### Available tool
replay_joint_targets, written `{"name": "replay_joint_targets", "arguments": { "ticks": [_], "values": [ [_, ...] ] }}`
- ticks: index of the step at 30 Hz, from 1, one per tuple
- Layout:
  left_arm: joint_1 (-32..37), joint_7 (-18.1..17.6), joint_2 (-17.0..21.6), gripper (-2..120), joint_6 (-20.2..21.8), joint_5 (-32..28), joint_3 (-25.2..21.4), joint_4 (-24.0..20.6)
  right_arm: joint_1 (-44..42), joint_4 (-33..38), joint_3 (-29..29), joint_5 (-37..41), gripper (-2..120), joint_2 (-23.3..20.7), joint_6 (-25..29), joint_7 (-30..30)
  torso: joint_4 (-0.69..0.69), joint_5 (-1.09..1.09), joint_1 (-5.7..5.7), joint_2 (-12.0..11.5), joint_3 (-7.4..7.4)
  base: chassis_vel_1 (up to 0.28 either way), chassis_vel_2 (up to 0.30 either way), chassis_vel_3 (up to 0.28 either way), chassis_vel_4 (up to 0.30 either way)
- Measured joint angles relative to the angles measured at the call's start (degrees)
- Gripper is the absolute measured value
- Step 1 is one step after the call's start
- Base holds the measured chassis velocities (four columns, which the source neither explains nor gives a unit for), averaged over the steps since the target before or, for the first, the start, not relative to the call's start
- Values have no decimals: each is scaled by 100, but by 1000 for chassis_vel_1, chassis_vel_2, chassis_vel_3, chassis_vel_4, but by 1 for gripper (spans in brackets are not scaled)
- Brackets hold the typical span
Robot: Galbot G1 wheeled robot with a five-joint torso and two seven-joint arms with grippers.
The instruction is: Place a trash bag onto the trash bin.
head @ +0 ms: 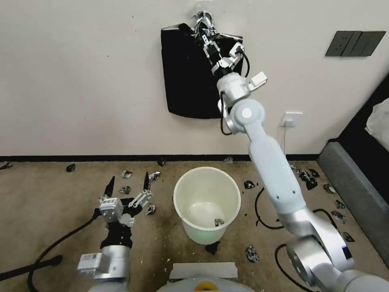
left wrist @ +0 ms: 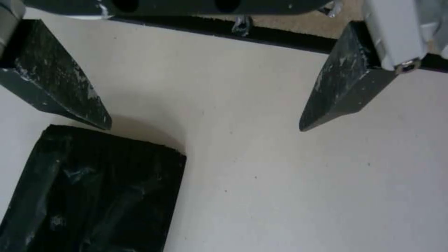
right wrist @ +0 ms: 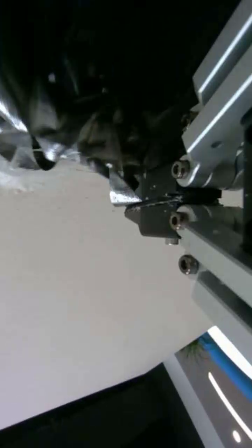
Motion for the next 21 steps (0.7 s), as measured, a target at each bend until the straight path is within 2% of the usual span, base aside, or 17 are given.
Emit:
{"name": "replay_joint_targets", "arguments": {
  "ticks": [9, 21],
  "values": [
    [17, 8, -28, 100, -53, 2, 59, 18, -1338, 730, -149, -658, 0, -243, -14, 61, 0, 0, 0, 0, 0, 0, 0, 0, 0],
    [22, 18, -47, 100, -76, 37, 255, 21, -2272, 1408, -282, -1337, 0, -703, -49, 72, 0, 0, 0, 0, 0, 0, 0, 0, 0]
  ]
}}
